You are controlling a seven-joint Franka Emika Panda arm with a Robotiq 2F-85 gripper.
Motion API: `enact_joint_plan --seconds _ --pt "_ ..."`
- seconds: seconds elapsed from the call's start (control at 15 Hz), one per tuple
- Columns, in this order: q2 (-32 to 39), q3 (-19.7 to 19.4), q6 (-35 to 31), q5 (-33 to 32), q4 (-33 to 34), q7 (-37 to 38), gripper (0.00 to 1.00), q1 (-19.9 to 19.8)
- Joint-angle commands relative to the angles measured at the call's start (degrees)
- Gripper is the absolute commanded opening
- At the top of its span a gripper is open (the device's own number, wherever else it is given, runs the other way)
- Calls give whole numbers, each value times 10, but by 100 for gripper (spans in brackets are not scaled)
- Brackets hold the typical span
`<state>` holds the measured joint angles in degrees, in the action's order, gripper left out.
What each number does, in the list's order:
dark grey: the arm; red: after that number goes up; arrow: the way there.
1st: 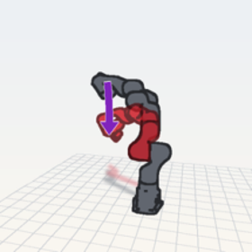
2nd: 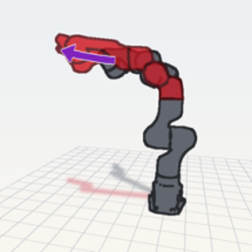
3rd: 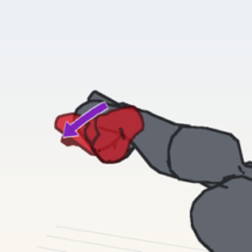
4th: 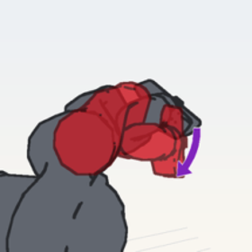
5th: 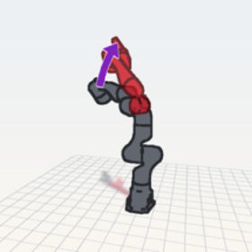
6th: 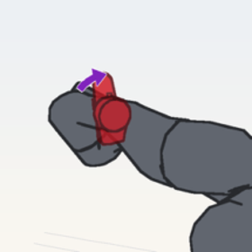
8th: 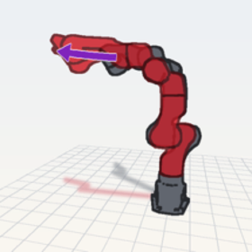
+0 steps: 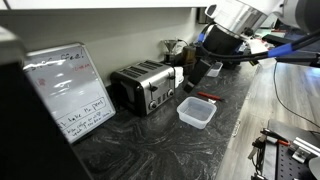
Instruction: Turn the right knob
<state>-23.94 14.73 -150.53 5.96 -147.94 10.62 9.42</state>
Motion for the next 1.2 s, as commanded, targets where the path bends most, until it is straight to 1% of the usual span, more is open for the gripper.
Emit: enact_joint_plan --seconds 0.0,0.07,0.2,0.33,0.4,0.47,0.67,0.87,1.13 --pt "74 1 -25 -41 63 30 100 -32" --pt "39 -9 -26 -19 29 10 100 -2" --pt "61 -10 -26 -34 49 21 100 -15" --pt "66 -11 -25 -35 55 21 100 -18" --pt "78 -15 -39 -31 64 23 100 -21" --pt "83 -18 -36 -34 74 29 100 -29" --pt "75 -33 -52 -30 73 38 100 -34" --pt "80 -51 -87 -24 65 26 100 -34" --pt "116 -57 -170 -33 61 29 100 -45"
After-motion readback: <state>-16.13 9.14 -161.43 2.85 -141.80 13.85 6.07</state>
